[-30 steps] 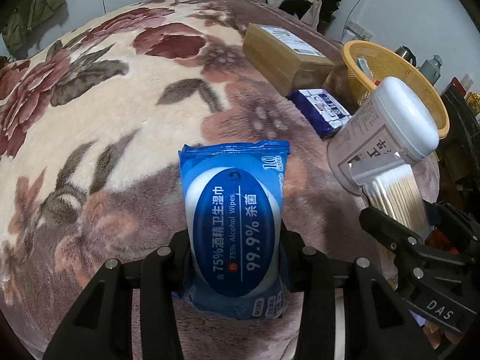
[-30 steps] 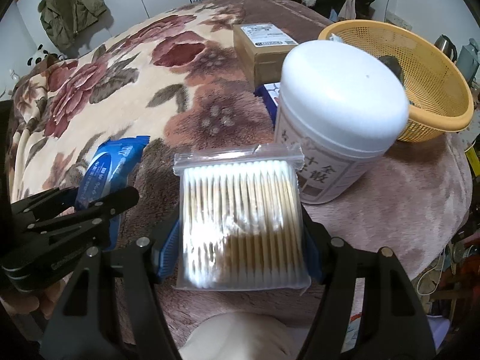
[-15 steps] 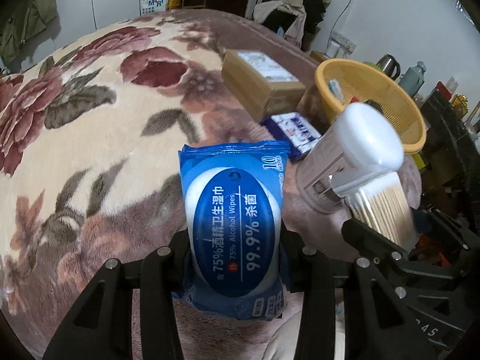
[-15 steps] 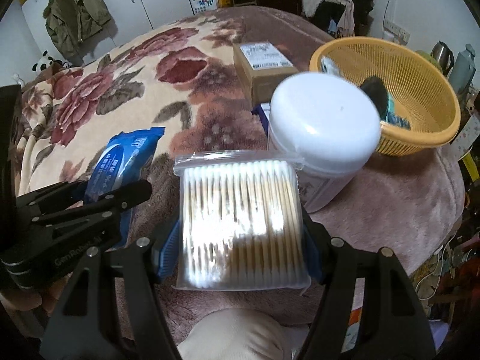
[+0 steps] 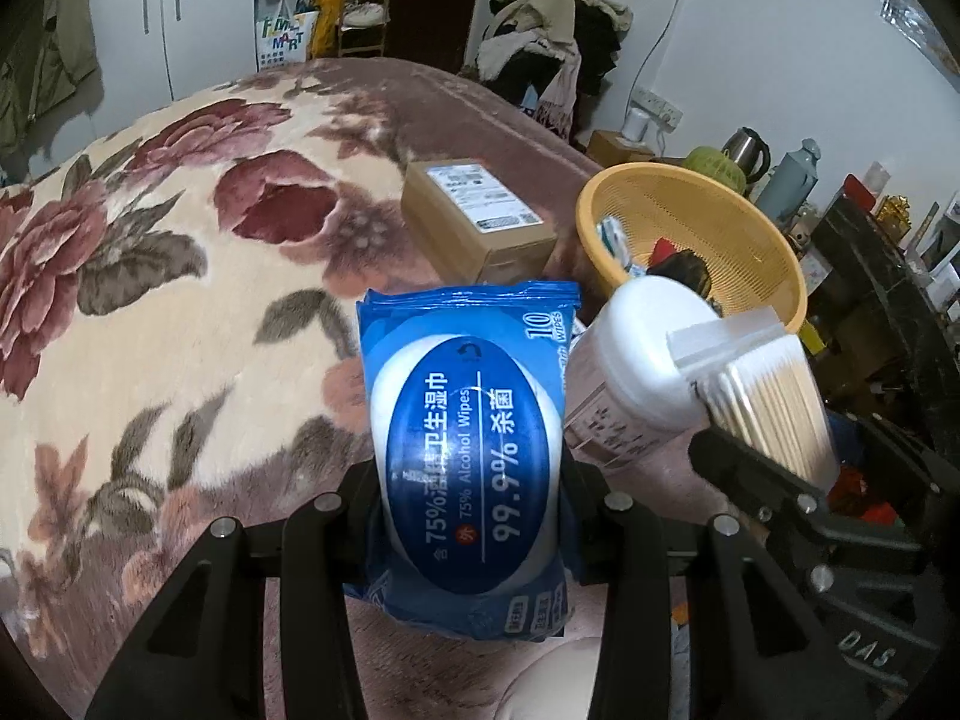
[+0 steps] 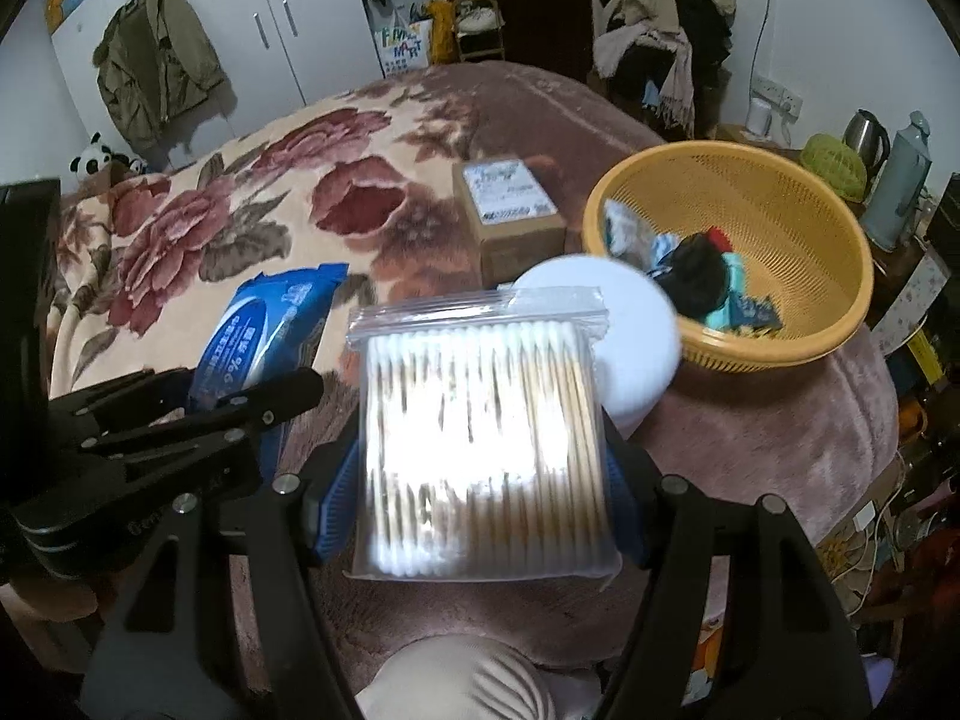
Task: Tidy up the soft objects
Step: 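Carry wipes packet and cotton swab packet toward the orange basket with both tools, then lower both packets into the orange basket and open both tools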
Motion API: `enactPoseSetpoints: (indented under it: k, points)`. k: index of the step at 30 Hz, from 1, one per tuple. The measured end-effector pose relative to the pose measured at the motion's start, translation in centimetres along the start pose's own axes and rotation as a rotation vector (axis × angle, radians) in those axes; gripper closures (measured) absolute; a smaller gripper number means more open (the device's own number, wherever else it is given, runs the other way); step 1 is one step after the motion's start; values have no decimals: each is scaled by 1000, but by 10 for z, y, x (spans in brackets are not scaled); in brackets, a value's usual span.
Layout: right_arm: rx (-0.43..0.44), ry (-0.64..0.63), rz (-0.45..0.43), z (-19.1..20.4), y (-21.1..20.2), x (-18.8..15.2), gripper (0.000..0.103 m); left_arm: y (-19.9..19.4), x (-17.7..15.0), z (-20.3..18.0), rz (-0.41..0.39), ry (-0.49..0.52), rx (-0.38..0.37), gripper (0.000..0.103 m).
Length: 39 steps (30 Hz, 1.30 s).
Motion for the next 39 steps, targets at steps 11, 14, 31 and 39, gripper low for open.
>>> enactPoseSetpoints:
  k: [11, 14, 31, 39]
  points:
    - [-42, 55, -34, -39, -6, 26, 35, 3, 36, -41, -11, 37, -41, 59]
    - [-66, 75, -36, -55, -4, 31, 35, 6, 51, -57, -17, 58, -48, 59]
    - [-176, 211, -37, -155, 6, 57, 35, 46, 118, -153, 9, 186, -102, 59]
    - [-200, 276, -41, -186, 12, 76, 35, 67, 144, -182, 32, 198, -151, 59]
Point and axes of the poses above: each gripper's, at about its wrist camera, not at the fingertips, and y roughly the way its jaws point, z to its left, x to its top, the point moved 7 cm from there along y, roughly the way its jaws point, and after that the axes turned 7 degrees about z, right-handed, at the moved point
